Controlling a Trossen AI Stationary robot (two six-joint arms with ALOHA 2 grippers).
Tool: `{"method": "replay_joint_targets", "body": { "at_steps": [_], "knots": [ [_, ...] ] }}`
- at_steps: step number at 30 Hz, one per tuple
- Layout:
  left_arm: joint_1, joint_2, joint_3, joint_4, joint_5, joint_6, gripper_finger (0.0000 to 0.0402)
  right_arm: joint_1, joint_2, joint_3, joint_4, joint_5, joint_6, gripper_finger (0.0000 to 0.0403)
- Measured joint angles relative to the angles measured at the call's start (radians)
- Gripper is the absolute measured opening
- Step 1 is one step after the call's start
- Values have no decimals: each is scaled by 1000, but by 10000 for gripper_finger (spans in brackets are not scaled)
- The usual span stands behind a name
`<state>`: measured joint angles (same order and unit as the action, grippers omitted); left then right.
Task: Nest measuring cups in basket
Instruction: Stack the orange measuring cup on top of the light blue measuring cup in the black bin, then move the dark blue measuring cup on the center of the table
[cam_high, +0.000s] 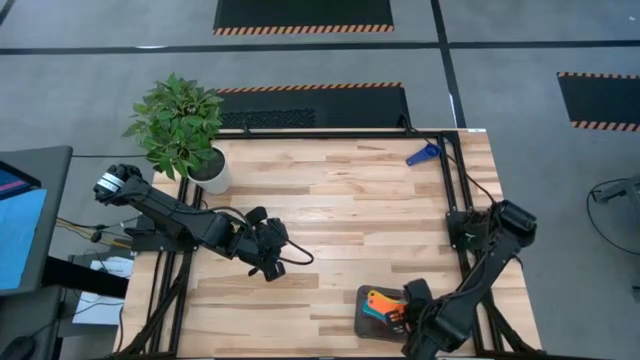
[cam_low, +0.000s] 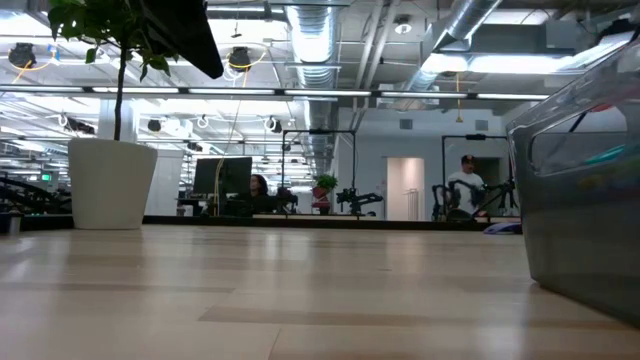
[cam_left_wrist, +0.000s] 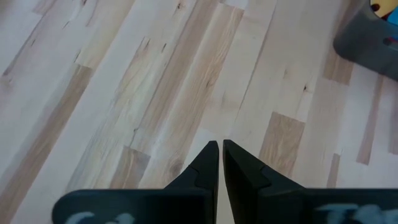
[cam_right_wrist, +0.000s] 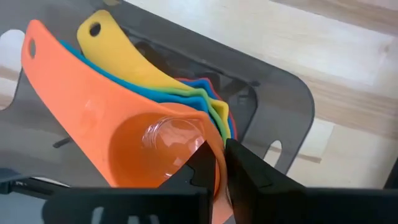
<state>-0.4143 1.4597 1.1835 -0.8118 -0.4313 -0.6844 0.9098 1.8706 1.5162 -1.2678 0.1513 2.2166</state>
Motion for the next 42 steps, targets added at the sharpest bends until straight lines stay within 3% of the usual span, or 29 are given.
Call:
{"method": "replay_joint_targets", "body": {
  "at_steps": [16,21,34,37,42],
  "knots": [
    [0,0,0,1,0,-1,11,-50,0,0,29,-26,-79,58],
    [0,0,0,1,0,-1,11,-49,0,0,42,-86,-103,61],
    [0,0,0,1,1,-1,11,-49,0,3,45,-104,-93,104],
    [0,0,0,1,1,-2,11,-56,-25,52,15,-62,-131,113],
    [0,0,0,1,4,-9,11,-94,-112,208,-174,78,-337,116]
  ]
}}
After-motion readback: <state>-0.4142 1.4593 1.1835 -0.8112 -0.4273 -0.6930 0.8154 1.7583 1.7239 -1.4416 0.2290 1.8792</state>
